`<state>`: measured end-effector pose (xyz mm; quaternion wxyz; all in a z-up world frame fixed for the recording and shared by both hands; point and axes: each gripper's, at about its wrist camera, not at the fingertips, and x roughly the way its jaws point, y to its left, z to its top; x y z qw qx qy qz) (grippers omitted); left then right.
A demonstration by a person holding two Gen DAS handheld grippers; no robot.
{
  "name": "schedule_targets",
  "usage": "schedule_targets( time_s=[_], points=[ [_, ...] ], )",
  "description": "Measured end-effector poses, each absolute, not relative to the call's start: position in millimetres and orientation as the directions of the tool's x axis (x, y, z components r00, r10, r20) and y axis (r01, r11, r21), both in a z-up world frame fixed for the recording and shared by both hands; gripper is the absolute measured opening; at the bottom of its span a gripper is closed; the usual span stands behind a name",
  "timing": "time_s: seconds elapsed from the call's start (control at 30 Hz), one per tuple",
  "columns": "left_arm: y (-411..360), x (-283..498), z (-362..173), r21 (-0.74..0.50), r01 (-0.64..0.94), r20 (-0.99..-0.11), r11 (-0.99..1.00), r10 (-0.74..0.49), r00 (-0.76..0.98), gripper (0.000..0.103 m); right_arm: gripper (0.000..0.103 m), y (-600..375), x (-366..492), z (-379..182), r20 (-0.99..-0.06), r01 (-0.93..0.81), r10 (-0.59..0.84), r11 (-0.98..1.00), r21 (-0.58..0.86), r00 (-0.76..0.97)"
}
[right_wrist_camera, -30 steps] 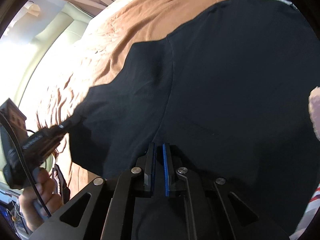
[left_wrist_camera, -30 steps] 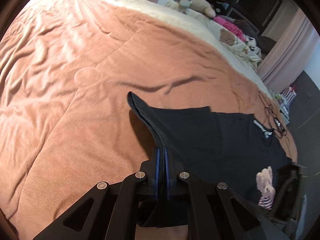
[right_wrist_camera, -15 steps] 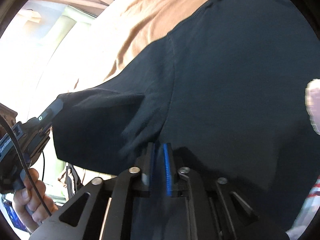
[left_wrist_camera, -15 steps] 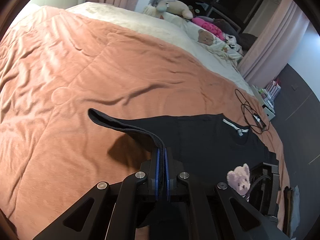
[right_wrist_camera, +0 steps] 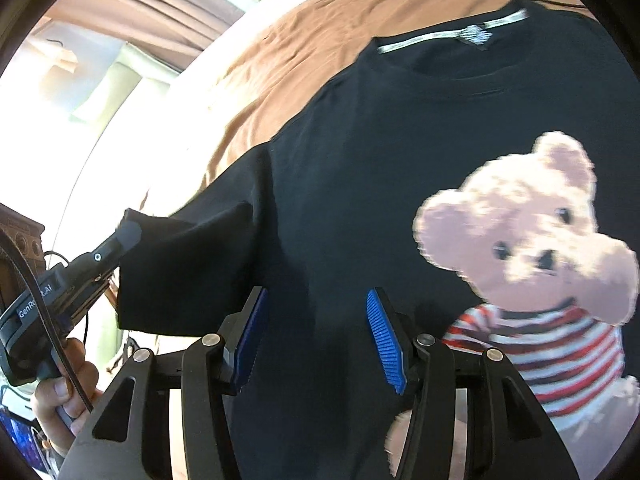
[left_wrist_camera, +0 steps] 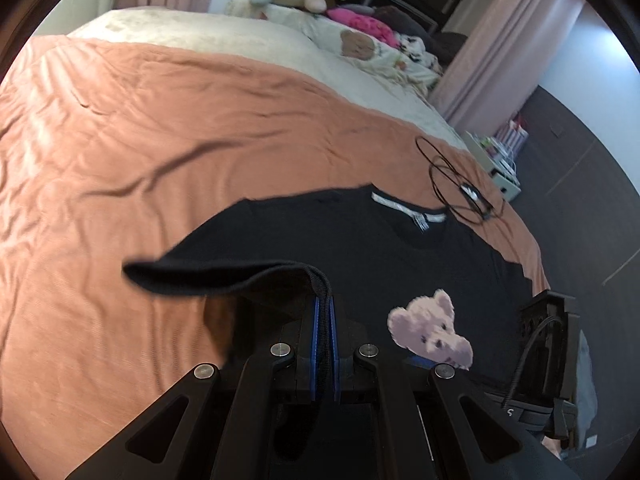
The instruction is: Fold small clothes
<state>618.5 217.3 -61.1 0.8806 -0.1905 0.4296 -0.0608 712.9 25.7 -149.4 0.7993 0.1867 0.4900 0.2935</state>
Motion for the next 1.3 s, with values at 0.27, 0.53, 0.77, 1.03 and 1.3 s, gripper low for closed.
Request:
schedule_targets(
  time_s=[0.27,0.53,0.77,1.03,1.3],
  points=[
    [182.9,618.0,-84.3,-0.416,-0.022,-0.779,0.909,-0.344,0.525,0.035,0.053,-3.1,709.7,-147.9,-0.696,-0.26,0.616,0.787,0.56,0.369],
    [219.1,600.2,-74.1,-0.354,-0.136,-0.79,0.925,-0.218,0.573,0.061,0.07,4.8,696.2,-122.2,-0.695,-0.315,0.6,0.8,0.51,0.397],
    [258.1,583.1,-94.7,-0.331,-0.217,-0.829,0.918,-0.172,0.533,0.048,0.07,22.5,672.8,-108.7,-0.705,-0.412,0.586,0.802,0.432,0.4],
    [288.6,565.1,-122.5,-0.341,-0.249,-0.858,0.907,-0.192,0.476,0.028,0.061,80.2,671.0,-117.6,-0.715,-0.496,0.6,0.772,0.398,0.359],
    [314.0,547.7,-133.5,-0.366,-0.265,-0.853,0.892,-0.208,0.479,0.028,0.061,125.8,674.5,-135.2,-0.74,-0.542,0.591,0.755,0.368,0.321]
  ],
)
